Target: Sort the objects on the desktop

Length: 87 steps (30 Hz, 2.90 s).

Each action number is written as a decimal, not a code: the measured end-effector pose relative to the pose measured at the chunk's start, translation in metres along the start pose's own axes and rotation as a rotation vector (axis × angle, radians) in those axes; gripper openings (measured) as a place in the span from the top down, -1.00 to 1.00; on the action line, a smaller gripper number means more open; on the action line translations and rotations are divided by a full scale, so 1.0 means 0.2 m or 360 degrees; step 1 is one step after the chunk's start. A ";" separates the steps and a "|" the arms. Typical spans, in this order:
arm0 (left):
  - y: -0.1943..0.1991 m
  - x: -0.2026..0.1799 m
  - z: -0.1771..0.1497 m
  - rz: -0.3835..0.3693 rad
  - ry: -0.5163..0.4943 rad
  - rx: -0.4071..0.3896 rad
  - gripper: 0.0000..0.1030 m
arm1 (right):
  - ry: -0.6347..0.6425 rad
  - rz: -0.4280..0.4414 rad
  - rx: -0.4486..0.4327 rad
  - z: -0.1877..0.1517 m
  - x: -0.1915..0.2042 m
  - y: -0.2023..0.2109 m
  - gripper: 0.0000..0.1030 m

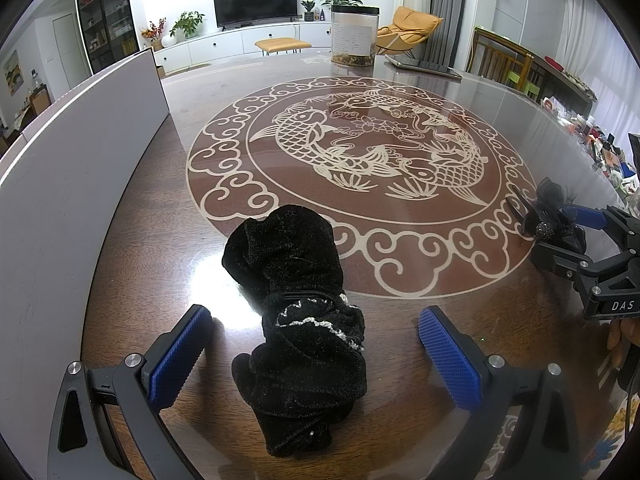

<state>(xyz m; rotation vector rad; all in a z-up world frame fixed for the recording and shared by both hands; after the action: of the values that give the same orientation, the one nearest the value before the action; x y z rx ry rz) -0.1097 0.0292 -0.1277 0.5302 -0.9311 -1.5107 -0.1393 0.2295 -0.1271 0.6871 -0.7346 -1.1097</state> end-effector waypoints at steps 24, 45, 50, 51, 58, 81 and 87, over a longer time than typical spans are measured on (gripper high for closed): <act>0.00 0.00 0.00 0.0000 -0.0001 0.0000 -1.00 | 0.0001 0.0000 0.0000 0.00 0.00 0.00 -1.00; 0.00 0.00 0.00 0.0000 0.0000 -0.0001 -1.00 | 0.0001 0.0001 0.0001 0.00 0.00 -0.01 -1.00; 0.01 0.00 -0.01 0.0006 -0.0001 -0.0001 -1.00 | 0.0001 0.0001 0.0001 0.00 0.00 0.00 -1.00; 0.01 0.00 -0.01 0.0003 -0.0005 -0.0001 -1.00 | 0.0001 0.0001 0.0001 0.00 0.00 0.00 -1.00; 0.05 0.11 -0.12 -0.0001 -0.0042 0.0144 -1.00 | 0.0001 0.0001 0.0001 0.00 0.00 -0.01 -1.00; 0.05 0.00 0.02 -0.0133 -0.0177 0.0234 0.31 | 0.0162 0.0271 0.0672 0.14 0.09 0.01 -1.00; 0.09 0.04 0.00 -0.0168 -0.0116 0.0226 0.31 | 0.0253 0.0280 0.0828 0.07 0.14 -0.06 0.00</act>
<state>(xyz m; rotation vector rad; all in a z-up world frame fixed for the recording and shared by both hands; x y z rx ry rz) -0.1008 0.0216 -0.1117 0.6384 -1.0871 -1.5749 -0.1487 0.1983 -0.1238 1.1127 -0.9369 -0.6930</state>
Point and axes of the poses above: each gripper's, at about its wrist camera, not at the fingertips, and y roughly against the way its jaws point, x to its left, z to its top, the point moved 8 cm from there along -y, roughly the way its jaws point, and after that the axes turned 13 degrees about z, right-handed, at the moved point
